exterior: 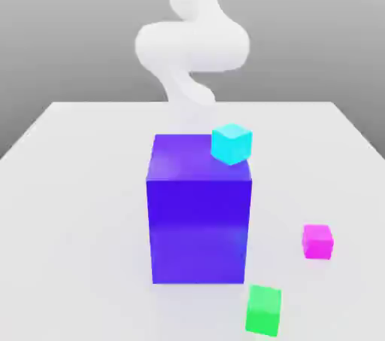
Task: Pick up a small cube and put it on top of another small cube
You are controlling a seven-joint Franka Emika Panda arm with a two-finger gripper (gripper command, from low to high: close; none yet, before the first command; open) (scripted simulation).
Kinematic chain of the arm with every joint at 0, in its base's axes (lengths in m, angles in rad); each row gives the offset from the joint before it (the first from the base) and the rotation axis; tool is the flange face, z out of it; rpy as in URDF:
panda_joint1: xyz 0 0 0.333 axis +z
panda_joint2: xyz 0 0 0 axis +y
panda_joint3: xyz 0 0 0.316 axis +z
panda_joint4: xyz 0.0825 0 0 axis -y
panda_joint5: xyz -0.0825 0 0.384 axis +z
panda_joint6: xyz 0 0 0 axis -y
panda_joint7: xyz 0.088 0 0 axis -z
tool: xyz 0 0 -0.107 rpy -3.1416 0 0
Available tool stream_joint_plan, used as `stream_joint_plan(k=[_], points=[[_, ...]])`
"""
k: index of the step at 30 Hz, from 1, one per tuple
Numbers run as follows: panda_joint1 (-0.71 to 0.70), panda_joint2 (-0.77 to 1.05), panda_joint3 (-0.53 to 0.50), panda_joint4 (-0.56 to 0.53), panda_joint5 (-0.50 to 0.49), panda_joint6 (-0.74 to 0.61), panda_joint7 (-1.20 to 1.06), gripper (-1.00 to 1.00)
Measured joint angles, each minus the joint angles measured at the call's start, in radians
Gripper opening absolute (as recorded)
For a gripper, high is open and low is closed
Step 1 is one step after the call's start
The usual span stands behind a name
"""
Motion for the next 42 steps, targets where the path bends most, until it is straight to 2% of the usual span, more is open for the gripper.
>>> stream_joint_plan(k=[10, 16, 21, 27, 28, 35, 42], points=[[0.274, 0.375, 0.032, -0.205, 0.049, 0.234, -0.385, 0.0], [0.393, 0.592, 0.095, -0.325, 0.048, 0.371, -0.587, 0.0], [0.479, 0.773, 0.137, -0.415, -0.041, 0.488, -0.681, 0.0], [0.549, 0.991, 0.053, -0.389, -0.134, 0.659, -0.634, 0.0], [0.559, 1.018, 0.042, -0.384, -0.138, 0.681, -0.63, -1.0], [0.56, 1.02, 0.041, -0.383, -0.141, 0.681, -0.627, -1.0], [0.516, 0.806, 0.089, -0.415, -0.049, 0.499, -0.705, -1.0]])
